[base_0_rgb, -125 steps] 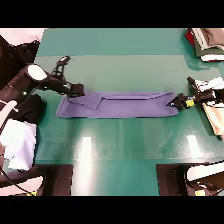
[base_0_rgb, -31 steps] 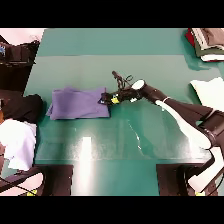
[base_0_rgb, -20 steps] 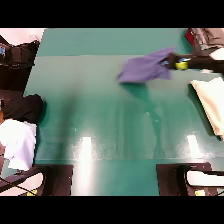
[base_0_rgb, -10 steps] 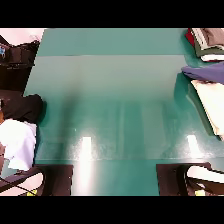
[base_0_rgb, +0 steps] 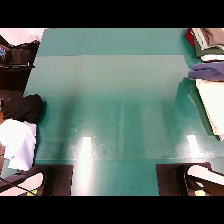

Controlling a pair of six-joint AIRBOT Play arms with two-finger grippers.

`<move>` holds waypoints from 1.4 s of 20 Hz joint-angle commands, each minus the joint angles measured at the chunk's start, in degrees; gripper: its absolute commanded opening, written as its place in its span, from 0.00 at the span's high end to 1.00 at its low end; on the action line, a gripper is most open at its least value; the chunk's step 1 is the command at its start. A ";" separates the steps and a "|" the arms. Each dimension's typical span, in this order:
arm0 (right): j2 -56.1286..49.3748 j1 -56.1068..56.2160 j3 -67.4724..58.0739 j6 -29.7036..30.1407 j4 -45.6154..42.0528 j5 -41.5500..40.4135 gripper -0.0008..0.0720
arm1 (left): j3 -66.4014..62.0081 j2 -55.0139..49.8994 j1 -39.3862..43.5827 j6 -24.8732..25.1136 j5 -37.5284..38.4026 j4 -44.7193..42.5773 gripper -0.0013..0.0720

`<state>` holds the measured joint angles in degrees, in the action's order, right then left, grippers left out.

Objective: Fold the shirts.

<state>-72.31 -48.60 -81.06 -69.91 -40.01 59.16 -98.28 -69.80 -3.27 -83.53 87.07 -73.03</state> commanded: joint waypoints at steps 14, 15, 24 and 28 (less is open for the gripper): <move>6.69 -3.30 10.25 -16.94 -44.52 21.16 0.97 | 0.02 0.04 0.00 2.58 0.46 -0.04 0.95; 6.69 -3.30 11.28 -17.90 -47.15 21.94 0.96 | 0.02 0.04 0.00 2.58 0.44 -0.04 0.95; 8.55 -4.28 13.55 -21.64 -51.17 20.68 0.08 | -0.04 0.04 0.00 2.51 -1.55 -0.02 0.95; 13.94 -4.17 13.62 -21.59 -37.24 15.80 0.10 | -0.04 0.04 0.00 2.51 -1.60 0.00 0.95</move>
<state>-61.36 -52.77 -67.57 -90.91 -86.41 78.08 -98.28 -69.80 -3.27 -80.99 85.78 -73.03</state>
